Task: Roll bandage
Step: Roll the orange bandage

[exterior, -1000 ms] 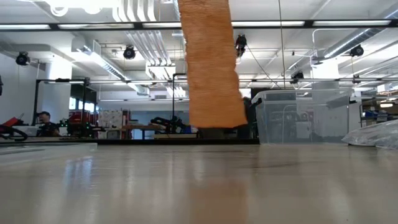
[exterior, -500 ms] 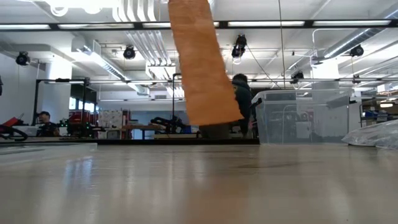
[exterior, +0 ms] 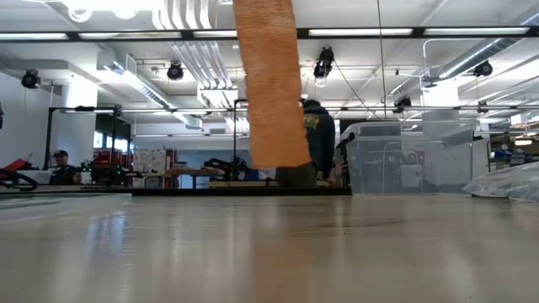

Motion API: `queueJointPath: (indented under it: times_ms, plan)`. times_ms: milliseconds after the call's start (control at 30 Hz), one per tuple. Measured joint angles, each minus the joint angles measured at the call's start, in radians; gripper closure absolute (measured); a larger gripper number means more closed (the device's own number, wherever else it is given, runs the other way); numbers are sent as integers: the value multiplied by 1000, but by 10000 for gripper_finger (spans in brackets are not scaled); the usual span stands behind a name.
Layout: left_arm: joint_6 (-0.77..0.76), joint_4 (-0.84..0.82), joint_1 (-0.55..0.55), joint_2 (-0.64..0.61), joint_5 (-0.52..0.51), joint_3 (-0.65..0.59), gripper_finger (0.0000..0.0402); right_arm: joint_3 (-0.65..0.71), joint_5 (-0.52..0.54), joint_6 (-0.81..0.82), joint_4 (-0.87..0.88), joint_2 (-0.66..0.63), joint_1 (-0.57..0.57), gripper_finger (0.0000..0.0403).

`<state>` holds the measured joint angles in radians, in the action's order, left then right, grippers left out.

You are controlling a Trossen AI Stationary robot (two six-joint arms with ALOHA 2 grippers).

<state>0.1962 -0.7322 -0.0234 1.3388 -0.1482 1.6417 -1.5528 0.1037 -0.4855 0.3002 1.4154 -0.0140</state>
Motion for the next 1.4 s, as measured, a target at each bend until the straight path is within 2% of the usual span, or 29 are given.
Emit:
queueJointPath:
  times_ms: [200,400,600,700,767,833,1033,1167,1267,1400]
  plan:
    - [9,10,-9,0,-2,0,352,2,-12,80,-3,8,13,184]
    - [13,14,-20,0,-11,0,352,2,-36,111,-8,3,16,249]
    - [-31,13,-23,-3,-36,-6,352,2,-33,73,-2,1,18,342]
    - [-75,12,-24,-9,-37,-7,352,2,-34,-2,8,0,17,365]
    - [-109,9,-24,-15,-52,-9,352,2,-34,-47,17,0,14,363]
    - [-125,10,-24,-18,-70,-9,352,2,-33,-40,20,0,12,340]
    - [-38,0,-28,-25,-73,-8,352,2,-33,38,25,-3,12,210]
    - [3,3,-28,-9,-77,-15,352,2,-53,124,-34,-6,16,150]
    - [26,26,-27,-4,-77,-16,352,2,-64,184,-60,1,35,133]
    - [35,40,-28,-5,-78,-16,352,2,-157,262,-70,27,65,145]
